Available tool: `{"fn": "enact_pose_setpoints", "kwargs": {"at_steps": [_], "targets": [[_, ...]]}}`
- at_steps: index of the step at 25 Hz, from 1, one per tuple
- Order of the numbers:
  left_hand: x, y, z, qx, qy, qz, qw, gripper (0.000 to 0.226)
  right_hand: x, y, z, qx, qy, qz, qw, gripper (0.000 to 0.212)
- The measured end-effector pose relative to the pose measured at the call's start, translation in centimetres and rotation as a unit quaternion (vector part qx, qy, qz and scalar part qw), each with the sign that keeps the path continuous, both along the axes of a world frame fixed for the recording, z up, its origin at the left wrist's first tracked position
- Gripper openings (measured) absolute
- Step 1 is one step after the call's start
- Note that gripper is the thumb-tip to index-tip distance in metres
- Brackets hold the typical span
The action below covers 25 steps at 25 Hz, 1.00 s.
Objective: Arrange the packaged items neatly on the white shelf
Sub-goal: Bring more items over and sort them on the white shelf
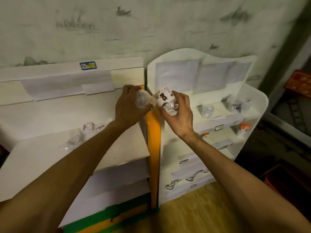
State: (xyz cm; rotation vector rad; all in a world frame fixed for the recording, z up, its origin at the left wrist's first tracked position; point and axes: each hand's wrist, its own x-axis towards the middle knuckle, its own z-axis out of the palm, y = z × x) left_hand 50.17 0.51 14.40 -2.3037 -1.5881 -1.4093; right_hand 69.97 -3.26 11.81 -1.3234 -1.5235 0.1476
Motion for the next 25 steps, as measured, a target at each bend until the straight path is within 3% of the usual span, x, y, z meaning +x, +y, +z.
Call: {"fn": "enact_pose_setpoints", "kwargs": {"at_steps": [6,14,21,25], "targets": [[13.4,-1.9,-1.5,-0.06,0.047,-0.055,0.996,0.092,13.7,-3.6,-2.0,-0.03,0.051,-0.078,0.995,0.077],[25.9,-2.6,-5.1,-0.188,0.124,-0.113,0.968,0.088,25.8,-6.3,-7.1,-0.132,0.043,-0.133,0.981,0.091],[32.0,3.1,-8.0,-0.165,0.257,-0.13,0.943,0.099,31.5,-3.3,-11.1,-0.191,-0.123,-0.097,0.969,0.084],[33.9,9.2,-8.4,-0.194,0.258,-0.127,0.938,0.1,33.9,1.6,-11.4,-0.223,-0.146,-0.108,0.958,0.088]]}}
